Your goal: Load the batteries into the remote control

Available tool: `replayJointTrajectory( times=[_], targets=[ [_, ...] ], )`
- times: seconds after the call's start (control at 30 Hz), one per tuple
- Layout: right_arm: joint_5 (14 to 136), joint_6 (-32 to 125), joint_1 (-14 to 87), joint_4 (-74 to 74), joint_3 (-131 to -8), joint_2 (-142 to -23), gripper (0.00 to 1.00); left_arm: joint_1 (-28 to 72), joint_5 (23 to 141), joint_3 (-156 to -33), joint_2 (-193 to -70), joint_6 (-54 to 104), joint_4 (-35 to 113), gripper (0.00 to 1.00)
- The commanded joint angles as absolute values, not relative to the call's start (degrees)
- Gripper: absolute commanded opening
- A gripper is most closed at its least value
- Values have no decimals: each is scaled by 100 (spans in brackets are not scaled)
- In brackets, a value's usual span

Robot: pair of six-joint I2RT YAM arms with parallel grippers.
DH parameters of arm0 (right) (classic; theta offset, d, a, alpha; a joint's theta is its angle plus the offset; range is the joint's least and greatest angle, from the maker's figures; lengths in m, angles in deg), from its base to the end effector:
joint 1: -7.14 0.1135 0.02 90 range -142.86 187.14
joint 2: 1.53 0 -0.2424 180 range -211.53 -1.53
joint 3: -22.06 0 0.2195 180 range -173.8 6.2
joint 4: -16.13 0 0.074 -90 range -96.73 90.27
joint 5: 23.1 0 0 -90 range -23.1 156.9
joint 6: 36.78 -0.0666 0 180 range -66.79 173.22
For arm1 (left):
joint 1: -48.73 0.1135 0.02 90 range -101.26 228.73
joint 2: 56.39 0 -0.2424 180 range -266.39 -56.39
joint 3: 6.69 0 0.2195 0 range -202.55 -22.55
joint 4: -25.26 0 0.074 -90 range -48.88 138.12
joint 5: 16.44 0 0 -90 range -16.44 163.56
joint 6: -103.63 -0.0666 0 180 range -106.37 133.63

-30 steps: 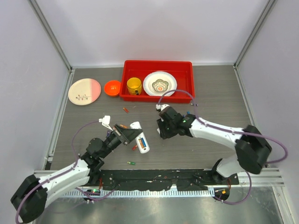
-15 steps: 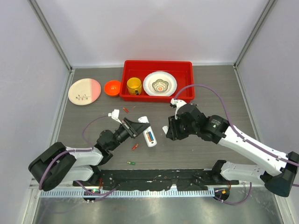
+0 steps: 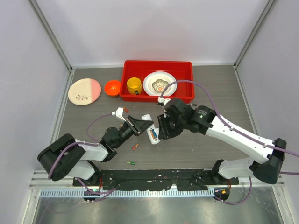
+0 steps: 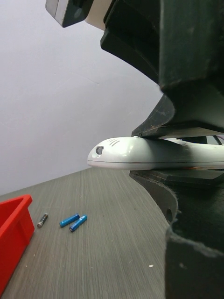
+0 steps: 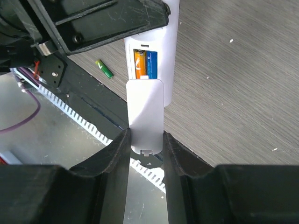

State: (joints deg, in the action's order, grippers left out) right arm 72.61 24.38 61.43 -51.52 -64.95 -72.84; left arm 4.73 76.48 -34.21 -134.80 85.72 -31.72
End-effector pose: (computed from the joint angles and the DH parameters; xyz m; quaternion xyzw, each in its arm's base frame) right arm 0.1348 0.1988 0.2921 -0.2238 0.9174 0.2512 0.2124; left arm 0.1771 -0.1757 0.1955 -0.1438 0.6529 -0.6398 0.3790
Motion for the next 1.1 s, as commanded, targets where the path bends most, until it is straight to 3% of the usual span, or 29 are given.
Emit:
replayJointTrajectory(
  times=[0.0,1.07],
  targets=[
    [7174,2491,6190,-5492,-6955,-7615,1,391,7409,-3600,-13636,8631,-4238,0],
    [6857,2606,6208,-5238,-7176,-8512,1,57,6987,-3687,-13918,8526,-4335,0]
  ],
)
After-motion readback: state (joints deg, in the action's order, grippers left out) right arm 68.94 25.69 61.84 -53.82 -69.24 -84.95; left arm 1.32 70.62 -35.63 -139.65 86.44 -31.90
